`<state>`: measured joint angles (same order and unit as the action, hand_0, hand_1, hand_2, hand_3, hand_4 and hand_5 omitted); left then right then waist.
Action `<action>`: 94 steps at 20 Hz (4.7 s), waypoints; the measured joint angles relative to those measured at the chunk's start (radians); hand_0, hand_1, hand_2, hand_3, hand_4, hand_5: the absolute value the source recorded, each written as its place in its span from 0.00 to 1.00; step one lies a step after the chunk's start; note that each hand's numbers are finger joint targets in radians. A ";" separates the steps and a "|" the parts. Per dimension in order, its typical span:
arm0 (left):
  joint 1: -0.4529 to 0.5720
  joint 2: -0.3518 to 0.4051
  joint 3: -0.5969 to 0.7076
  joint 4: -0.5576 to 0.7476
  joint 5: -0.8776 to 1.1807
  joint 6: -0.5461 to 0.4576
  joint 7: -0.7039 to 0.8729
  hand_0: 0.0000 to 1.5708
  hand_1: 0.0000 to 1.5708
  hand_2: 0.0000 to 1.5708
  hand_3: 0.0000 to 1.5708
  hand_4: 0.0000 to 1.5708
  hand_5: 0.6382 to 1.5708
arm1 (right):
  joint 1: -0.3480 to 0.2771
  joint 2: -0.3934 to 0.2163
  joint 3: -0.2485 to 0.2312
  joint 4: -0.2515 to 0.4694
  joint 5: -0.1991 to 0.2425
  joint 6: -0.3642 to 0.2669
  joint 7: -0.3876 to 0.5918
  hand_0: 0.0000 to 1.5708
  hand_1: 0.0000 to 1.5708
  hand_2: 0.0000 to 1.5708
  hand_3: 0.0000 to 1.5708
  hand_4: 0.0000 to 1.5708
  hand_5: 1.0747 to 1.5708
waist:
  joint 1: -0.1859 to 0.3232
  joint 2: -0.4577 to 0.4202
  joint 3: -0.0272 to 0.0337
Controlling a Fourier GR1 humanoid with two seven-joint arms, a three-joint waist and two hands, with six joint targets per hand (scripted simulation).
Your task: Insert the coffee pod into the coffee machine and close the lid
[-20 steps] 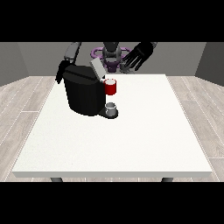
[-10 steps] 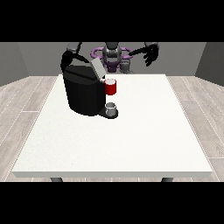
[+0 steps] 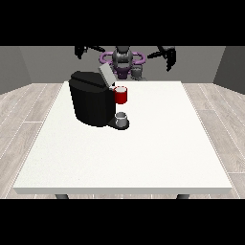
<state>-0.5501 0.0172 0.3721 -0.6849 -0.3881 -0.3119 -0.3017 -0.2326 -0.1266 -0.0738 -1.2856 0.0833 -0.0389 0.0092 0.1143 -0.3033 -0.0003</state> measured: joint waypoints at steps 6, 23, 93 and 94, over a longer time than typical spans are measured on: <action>0.054 -0.013 -0.064 -0.117 0.086 -0.014 0.056 0.00 0.00 0.00 0.00 0.23 1.00 | -0.085 -0.055 -0.050 0.028 -0.022 0.023 0.028 0.00 0.00 0.00 0.00 0.00 1.00 | 0.051 0.035 0.0006; 0.201 0.004 -0.210 -0.476 0.227 0.037 0.140 0.00 0.00 0.00 0.00 0.24 1.00 | -0.294 -0.047 -0.121 0.184 -0.135 0.038 0.094 0.00 0.00 0.00 0.00 0.00 1.00 | 0.072 0.220 0.0005; 0.060 0.039 -0.344 -0.770 0.288 -0.002 0.208 0.00 0.00 0.00 0.00 0.21 1.00 | -0.895 -0.174 0.005 0.094 0.095 -0.039 0.314 0.00 0.00 0.00 0.00 0.03 1.00 | 0.435 0.668 0.0016; 0.065 0.039 -0.344 -0.770 0.289 -0.003 0.204 0.00 0.00 0.00 0.00 0.19 1.00 | -0.910 -0.172 0.002 0.111 0.093 -0.037 0.307 0.00 0.00 0.00 0.00 0.08 1.00 | 0.435 0.670 0.0011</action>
<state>-0.4851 0.0564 0.0281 -1.4548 -0.0987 -0.3150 -0.0979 -1.1423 -0.2982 -0.0714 -1.1748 0.1766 -0.0761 0.3159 0.5490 0.3670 0.0008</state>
